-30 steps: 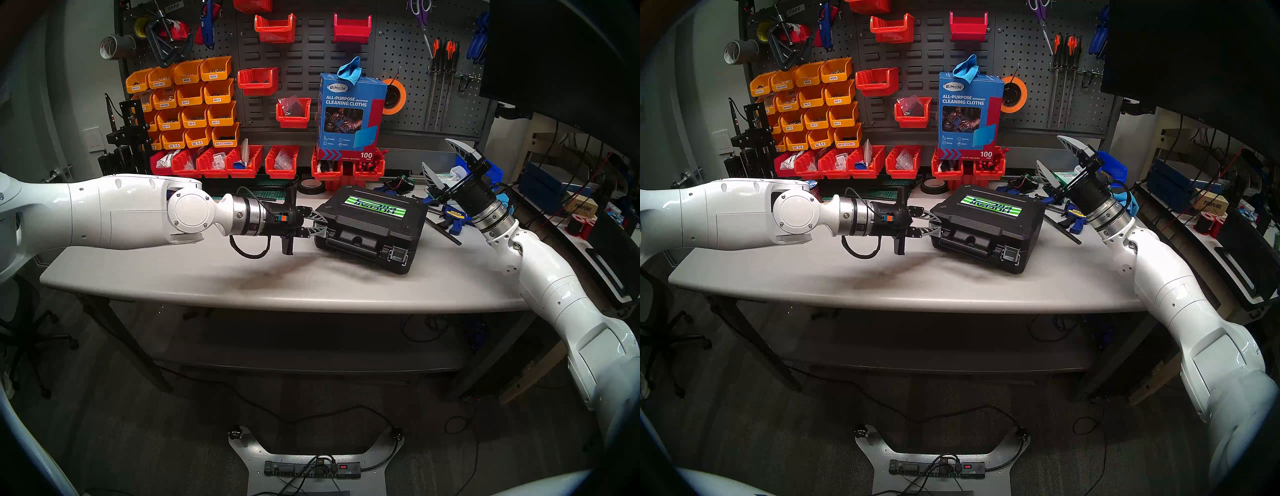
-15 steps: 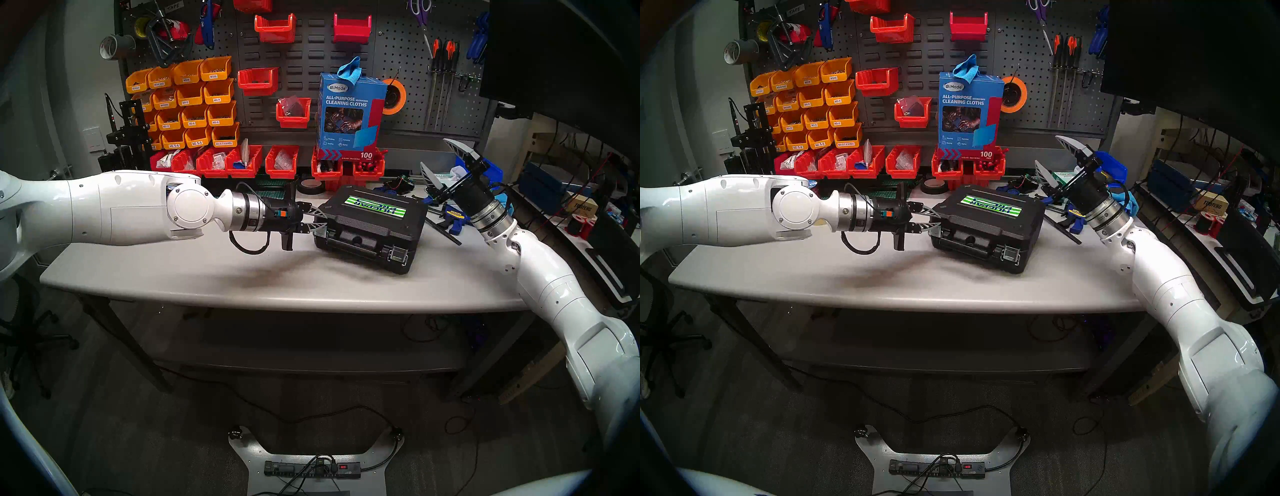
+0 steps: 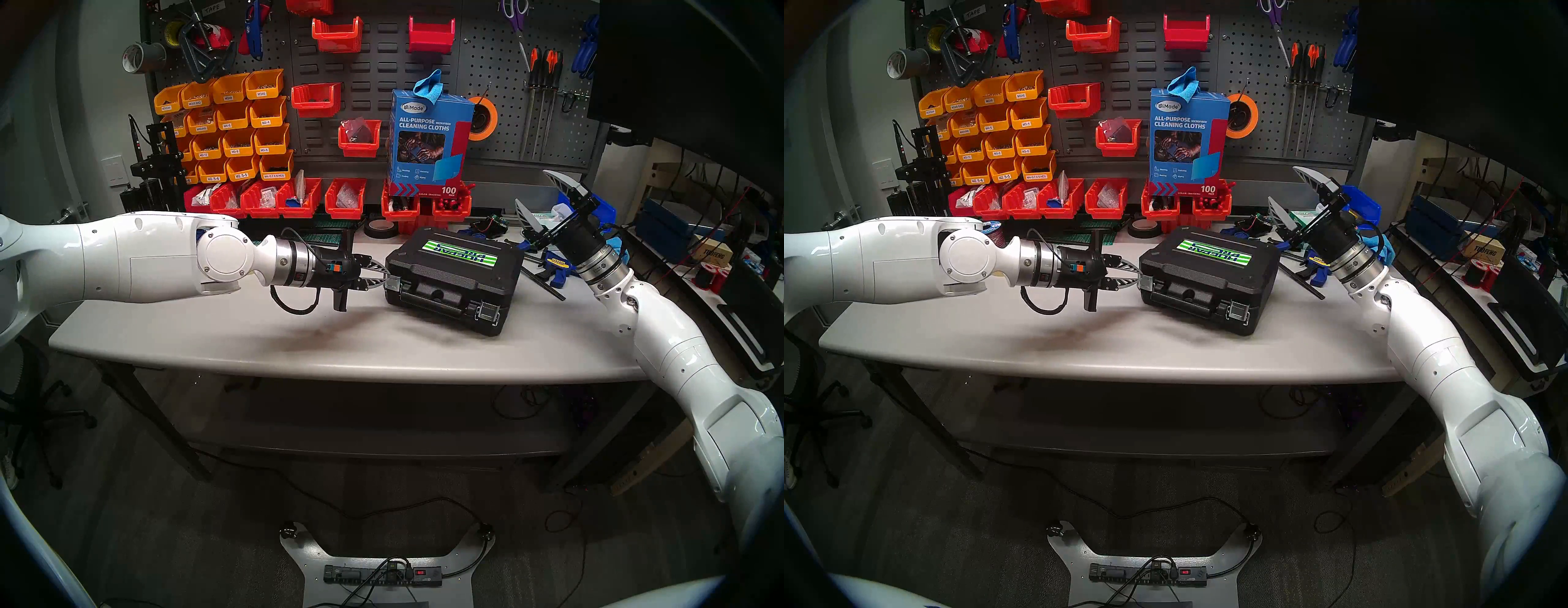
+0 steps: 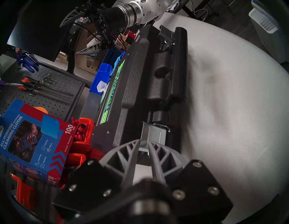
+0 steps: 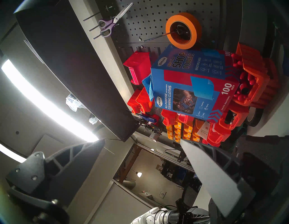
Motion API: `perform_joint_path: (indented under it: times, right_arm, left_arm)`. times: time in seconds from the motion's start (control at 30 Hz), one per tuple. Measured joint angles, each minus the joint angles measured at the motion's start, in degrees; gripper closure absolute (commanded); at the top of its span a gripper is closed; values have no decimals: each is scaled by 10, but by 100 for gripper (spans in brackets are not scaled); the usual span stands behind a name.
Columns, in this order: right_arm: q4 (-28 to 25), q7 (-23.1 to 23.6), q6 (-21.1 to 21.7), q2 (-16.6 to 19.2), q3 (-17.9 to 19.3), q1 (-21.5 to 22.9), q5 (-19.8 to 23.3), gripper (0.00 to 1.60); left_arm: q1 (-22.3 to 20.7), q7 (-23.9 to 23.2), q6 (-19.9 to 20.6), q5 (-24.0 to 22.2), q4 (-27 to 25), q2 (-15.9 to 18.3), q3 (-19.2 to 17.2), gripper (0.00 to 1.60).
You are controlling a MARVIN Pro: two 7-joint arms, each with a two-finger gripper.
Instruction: Open the tool box
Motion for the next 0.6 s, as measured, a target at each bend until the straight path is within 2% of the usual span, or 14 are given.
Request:
perform_joint_path:
  times: [0.6]
  right_arm:
    - [18, 0, -2, -12, -1, 4, 0, 0]
  left_arm:
    - [9, 9, -4, -1, 18, -21, -5, 102]
